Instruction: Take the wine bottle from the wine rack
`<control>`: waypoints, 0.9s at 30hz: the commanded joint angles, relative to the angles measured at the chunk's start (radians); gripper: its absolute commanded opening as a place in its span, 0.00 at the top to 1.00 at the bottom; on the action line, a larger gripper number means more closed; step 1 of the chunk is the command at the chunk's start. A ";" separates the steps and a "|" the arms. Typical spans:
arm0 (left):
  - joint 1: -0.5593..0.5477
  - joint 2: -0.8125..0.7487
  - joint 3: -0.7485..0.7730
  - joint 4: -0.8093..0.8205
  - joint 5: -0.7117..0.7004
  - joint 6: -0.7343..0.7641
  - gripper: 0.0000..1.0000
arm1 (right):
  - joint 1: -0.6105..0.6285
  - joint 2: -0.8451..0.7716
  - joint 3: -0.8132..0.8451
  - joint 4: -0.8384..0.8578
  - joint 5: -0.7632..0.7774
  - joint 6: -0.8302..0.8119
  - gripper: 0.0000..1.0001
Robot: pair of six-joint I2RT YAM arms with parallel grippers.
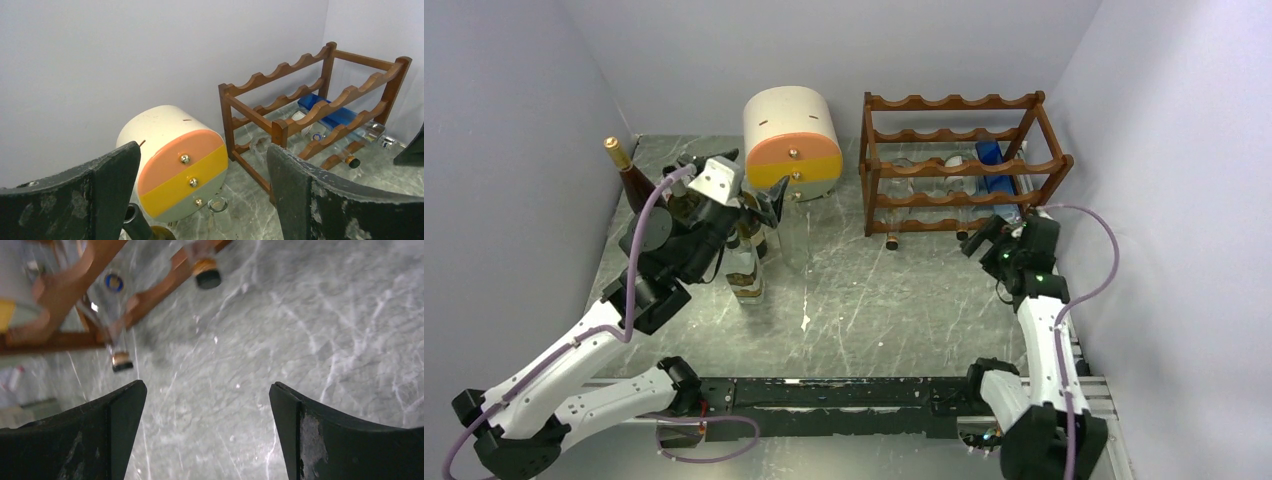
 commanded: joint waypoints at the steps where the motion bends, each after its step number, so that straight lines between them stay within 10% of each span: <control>1: 0.004 -0.057 -0.089 0.170 0.059 0.076 0.01 | -0.220 0.044 -0.062 0.183 -0.217 0.105 0.02; 13: 0.006 -0.204 -0.258 0.298 0.030 0.163 0.01 | -0.381 0.103 -0.303 0.806 -0.230 0.370 0.04; 27: 0.005 -0.271 -0.368 0.388 -0.025 0.240 0.01 | -0.399 0.413 -0.302 1.069 -0.153 0.321 0.11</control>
